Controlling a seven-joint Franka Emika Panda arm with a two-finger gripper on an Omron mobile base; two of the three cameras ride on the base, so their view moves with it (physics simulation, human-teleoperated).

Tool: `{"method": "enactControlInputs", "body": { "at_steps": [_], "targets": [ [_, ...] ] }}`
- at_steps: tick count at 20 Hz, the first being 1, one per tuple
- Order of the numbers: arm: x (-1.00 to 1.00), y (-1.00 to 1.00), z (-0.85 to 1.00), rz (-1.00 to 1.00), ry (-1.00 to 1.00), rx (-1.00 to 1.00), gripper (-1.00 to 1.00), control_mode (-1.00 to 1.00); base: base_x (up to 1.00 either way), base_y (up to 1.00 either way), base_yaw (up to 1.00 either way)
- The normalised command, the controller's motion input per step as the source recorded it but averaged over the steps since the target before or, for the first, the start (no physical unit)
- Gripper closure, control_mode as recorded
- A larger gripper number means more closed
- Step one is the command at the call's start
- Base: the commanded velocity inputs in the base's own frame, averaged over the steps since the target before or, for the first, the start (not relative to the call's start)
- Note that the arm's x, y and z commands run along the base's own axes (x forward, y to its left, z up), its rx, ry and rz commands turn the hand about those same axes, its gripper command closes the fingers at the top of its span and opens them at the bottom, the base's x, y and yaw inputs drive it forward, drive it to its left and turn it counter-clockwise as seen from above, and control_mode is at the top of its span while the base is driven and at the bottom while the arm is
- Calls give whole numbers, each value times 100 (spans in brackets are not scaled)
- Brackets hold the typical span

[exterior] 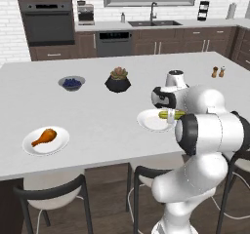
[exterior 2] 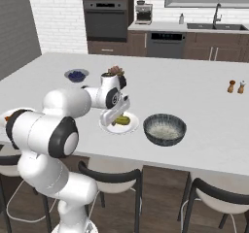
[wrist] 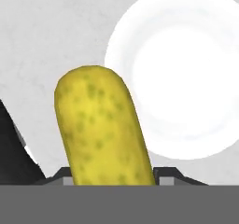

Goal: Pick the chicken drumstick and cucumber from their plates and place them in the bowl. Then put the bowl in the fridge.

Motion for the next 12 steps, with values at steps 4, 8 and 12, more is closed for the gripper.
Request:
{"method": "enactControlInputs", "body": {
  "at_steps": [4,8,12],
  "targets": [
    [-26,-40,53,-41,-2,0,100,-100,0,0,0],
    [-1,-77,28,-27,0,4,100,-100,0,0,0],
    [0,-90,17,-18,0,7,100,-100,0,0,0]
  ]
}}
